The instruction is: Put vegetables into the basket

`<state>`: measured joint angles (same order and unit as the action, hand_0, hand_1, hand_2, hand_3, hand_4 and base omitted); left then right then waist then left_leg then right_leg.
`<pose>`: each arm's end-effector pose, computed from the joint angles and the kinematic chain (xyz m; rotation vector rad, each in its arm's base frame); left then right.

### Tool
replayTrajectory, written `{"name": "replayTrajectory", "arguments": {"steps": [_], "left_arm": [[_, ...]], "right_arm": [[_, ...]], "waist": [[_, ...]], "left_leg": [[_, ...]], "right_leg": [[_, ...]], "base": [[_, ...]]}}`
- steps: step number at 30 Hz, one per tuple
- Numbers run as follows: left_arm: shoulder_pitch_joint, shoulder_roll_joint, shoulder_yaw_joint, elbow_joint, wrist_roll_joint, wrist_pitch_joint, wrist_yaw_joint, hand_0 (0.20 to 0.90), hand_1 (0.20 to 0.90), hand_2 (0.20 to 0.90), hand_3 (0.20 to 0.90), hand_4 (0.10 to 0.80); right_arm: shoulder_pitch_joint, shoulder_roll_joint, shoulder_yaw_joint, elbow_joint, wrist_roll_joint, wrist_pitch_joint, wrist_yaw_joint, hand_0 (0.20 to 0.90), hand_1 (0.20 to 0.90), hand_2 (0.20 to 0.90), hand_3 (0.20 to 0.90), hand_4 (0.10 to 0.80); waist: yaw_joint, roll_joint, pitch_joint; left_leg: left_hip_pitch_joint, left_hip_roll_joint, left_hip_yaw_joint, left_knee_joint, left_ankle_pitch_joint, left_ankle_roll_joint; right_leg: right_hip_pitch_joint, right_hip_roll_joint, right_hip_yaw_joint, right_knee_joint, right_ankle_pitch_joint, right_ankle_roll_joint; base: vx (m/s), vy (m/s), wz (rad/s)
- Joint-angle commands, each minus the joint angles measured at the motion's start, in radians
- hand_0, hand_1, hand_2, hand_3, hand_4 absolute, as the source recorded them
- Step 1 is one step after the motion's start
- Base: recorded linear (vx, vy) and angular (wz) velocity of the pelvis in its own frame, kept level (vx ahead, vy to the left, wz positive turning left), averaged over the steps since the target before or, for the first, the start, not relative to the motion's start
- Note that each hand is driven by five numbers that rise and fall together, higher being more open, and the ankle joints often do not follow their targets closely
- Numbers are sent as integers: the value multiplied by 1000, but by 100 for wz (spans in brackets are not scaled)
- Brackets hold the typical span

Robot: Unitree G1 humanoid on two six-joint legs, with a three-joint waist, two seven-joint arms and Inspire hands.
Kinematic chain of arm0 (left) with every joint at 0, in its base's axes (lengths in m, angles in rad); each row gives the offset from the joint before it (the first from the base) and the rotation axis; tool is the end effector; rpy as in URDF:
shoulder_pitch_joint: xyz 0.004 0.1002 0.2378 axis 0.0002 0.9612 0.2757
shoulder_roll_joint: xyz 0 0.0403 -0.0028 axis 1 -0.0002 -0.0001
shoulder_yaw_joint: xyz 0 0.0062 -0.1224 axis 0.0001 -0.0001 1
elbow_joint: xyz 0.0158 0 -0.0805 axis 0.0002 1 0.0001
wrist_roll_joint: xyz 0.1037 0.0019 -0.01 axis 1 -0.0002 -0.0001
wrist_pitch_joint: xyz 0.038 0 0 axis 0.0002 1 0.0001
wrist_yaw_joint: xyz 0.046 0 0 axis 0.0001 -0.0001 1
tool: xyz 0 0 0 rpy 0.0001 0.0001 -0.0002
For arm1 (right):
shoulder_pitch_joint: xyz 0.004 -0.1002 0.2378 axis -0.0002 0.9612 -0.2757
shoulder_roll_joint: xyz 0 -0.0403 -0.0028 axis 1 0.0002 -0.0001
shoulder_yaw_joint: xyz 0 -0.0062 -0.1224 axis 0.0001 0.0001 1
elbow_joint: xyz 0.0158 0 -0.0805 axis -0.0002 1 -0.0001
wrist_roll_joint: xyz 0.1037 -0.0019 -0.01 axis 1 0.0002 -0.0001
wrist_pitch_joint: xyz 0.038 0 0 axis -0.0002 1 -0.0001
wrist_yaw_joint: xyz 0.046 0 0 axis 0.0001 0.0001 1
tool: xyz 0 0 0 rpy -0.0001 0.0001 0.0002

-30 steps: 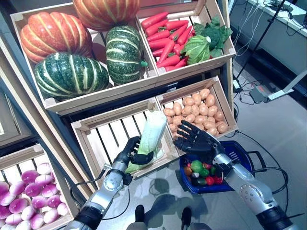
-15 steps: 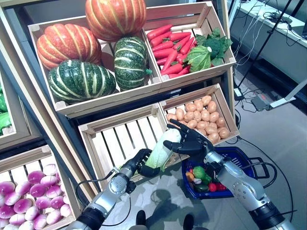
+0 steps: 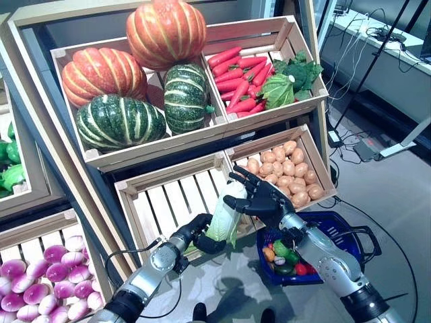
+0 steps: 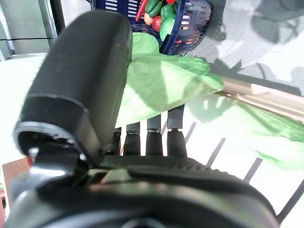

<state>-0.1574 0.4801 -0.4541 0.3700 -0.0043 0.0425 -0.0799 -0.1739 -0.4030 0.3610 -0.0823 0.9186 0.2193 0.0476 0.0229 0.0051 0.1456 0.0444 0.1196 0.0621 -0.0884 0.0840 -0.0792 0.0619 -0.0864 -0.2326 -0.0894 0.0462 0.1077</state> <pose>0.2181 0.1968 -0.0202 0.5745 0.3741 -0.4153 0.2279 -0.1449 0.0543 0.4478 0.2113 0.5265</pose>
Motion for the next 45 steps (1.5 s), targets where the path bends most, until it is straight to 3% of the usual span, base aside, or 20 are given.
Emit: {"name": "replayTrajectory", "arguments": {"steps": [1, 7, 17, 26, 27, 42, 43, 44, 45], "left_arm": [[-145, -7, -36, -58, -28, -78, 28, 300, 300, 300, 300, 400], [-132, -1, -19, -79, -16, -69, 30, 300, 300, 300, 300, 400], [-131, 6, -4, -96, -20, -40, 17, 300, 300, 300, 300, 400], [-116, 16, 12, -106, -30, -35, 11, 300, 300, 300, 300, 400], [-116, 16, 14, -109, -34, -30, 10, 300, 300, 300, 300, 400], [-109, 1, 16, -129, -106, -21, 2, 300, 300, 300, 300, 400], [-110, 0, 16, -130, -111, -22, 1, 335, 335, 335, 335, 424], [-111, 0, 18, -137, -124, -21, 0, 900, 900, 900, 900, 800], [-113, -1, 18, -145, -142, -25, 9, 900, 900, 900, 900, 800]], "right_arm": [[-128, 77, 23, -45, 43, -69, 28, 900, 900, 900, 900, 800], [-114, 51, 48, -6, -20, 32, 66, 900, 900, 900, 900, 800], [-116, 6, 75, 53, -101, 119, 151, 900, 900, 900, 900, 800], [-102, -4, 81, 73, -67, 128, 155, 900, 900, 900, 900, 800], [-100, 1, 79, 78, -65, 117, 154, 300, 300, 300, 300, 400], [-88, 69, 65, 117, -5, -4, 82, 300, 300, 300, 300, 400], [-89, 69, 64, 118, -1, -11, 84, 300, 300, 300, 300, 400], [-89, 73, 62, 118, 6, -25, 79, 300, 300, 300, 300, 400], [-90, 74, 57, 116, 12, -41, 75, 300, 300, 300, 300, 400]], "waist": [[11, -27, -65], [14, -35, -70], [18, -47, -75], [21, -52, -78], [20, -51, -79], [22, -40, -82], [21, -39, -81], [22, -38, -80], [22, -37, -79]], "left_leg": [[17, -11, -2, 1, -71, -14], [15, -10, -7, 1, -71, -15], [16, -8, -10, 1, -69, -16], [18, -5, -10, 1, -66, -18], [20, -5, -9, 1, -66, -17], [22, -4, -6, 1, -69, -15], [22, -4, -6, 1, -69, -15], [22, -4, -7, 1, -69, -14], [21, -5, -8, 1, -69, -14]], "right_leg": [[20, -41, -11, 2, -3, 28], [17, -41, -12, 2, -1, 30], [17, -39, -12, 2, 2, 31], [18, -40, -11, 2, 6, 34], [18, -40, -10, 2, 6, 35], [19, -46, -8, 2, 6, 37], [19, -46, -8, 2, 6, 37], [19, -46, -8, 2, 6, 37], [17, -46, -6, 2, 6, 37]], "base": [[0, 0, 0], [0, 0, 0], [0, 0, 0], [0, 0, 0], [0, 0, 0], [0, 0, 0], [0, 0, 0], [0, 0, 0], [0, 0, 0]]}}
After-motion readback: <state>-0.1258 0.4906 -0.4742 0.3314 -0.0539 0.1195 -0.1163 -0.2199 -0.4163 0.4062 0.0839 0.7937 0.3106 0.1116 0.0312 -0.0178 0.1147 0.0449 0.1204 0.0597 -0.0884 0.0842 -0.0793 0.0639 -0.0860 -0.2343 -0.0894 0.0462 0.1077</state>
